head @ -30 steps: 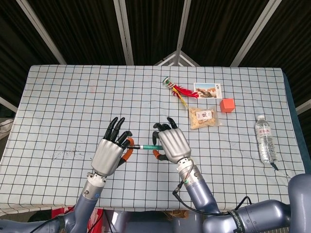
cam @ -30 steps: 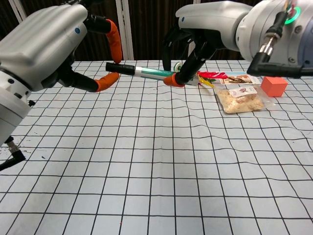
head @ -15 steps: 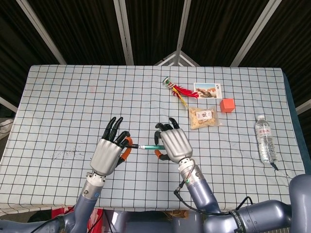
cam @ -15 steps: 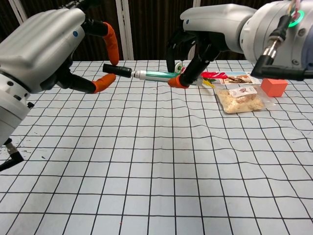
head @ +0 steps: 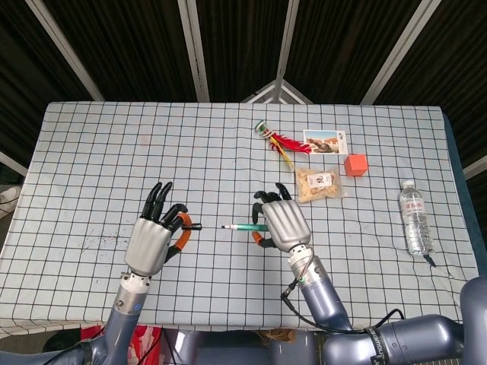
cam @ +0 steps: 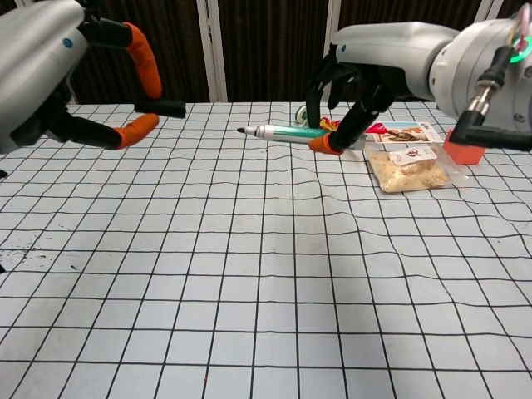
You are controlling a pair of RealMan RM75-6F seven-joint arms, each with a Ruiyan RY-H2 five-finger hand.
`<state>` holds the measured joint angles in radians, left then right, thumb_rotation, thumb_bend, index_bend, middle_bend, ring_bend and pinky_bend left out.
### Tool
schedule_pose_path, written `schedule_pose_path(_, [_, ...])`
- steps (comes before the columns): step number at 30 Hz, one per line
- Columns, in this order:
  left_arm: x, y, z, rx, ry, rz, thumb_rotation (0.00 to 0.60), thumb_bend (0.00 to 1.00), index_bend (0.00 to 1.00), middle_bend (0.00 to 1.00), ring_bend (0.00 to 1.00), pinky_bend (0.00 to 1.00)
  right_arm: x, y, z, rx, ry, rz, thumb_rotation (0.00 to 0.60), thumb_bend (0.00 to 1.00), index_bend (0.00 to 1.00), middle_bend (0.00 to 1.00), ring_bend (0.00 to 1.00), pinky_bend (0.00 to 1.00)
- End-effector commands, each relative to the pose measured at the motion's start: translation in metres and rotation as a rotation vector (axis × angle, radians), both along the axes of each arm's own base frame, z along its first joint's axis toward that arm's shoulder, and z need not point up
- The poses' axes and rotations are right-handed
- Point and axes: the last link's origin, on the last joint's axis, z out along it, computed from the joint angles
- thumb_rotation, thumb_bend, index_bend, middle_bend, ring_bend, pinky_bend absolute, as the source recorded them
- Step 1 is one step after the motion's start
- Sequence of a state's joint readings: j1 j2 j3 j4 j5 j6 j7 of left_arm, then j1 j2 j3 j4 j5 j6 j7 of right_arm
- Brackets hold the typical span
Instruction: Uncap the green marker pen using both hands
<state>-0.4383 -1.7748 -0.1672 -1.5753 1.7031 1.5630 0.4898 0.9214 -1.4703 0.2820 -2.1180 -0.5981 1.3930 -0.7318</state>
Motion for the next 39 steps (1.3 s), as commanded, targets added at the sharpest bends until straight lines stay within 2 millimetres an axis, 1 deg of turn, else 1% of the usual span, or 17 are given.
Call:
schedule_pose_path(1, [-0.022,-0.001,0.012,0.021,-0.055,0.033,0.6,0.54,0.63,0.41,0.02,0.06,-0.011,-0.001,-0.004,0.011,0.001,-0.016,0.6,0.61,0.77,0.25,0.25,0.08])
schedule_pose_path(4, [-0.044,-0.002,0.011,-0.007,-0.059,0.067,0.6,0.54,0.63,0.41,0.02,0.06,-0.022,-0.002,-0.012,0.029,0.003,-0.029,0.6,0.61,0.78,0.25,0.25,0.08])
schedule_pose_path(6, [-0.061,-0.002,0.006,-0.033,-0.045,0.108,0.6,0.54,0.63,0.41,0.02,0.06,-0.03,-0.003,-0.02,0.046,0.003,-0.038,0.6,0.61,0.78,0.25,0.25,0.08])
schedule_pose_path(10, [-0.079,0.002,-0.009,-0.089,-0.05,0.139,0.6,0.54,0.62,0.41,0.02,0.06,-0.041,-0.005,-0.038,0.076,0.007,-0.044,0.6,0.61,0.78,0.25,0.25,0.08])
schedule_pose_path(14, [-0.09,0.008,-0.03,-0.143,-0.052,0.15,0.6,0.54,0.62,0.4,0.02,0.06,-0.049,-0.007,-0.056,0.095,0.022,-0.046,0.6,0.62,0.78,0.25,0.25,0.08])
schedule_pose_path(22, [-0.094,0.024,-0.069,-0.213,-0.12,0.157,0.6,0.54,0.58,0.39,0.02,0.06,-0.061,-0.015,-0.088,0.124,0.029,-0.061,0.6,0.61,0.78,0.25,0.25,0.08])
schedule_pose_path(27, [-0.095,0.032,-0.091,-0.258,-0.09,0.18,0.6,0.53,0.55,0.37,0.02,0.06,-0.069,-0.02,-0.101,0.133,0.038,-0.078,0.6,0.62,0.78,0.25,0.25,0.08])
schedule_pose_path(34, [-0.091,0.037,-0.113,-0.311,-0.056,0.191,0.6,0.53,0.53,0.35,0.02,0.06,-0.075,-0.024,-0.114,0.146,0.039,-0.084,0.6,0.62,0.78,0.25,0.25,0.08])
schedule_pose_path(39, [-0.092,0.037,-0.122,-0.327,-0.059,0.201,0.6,0.53,0.53,0.35,0.02,0.06,-0.075,-0.025,-0.121,0.151,0.031,-0.079,0.6,0.62,0.78,0.25,0.25,0.08])
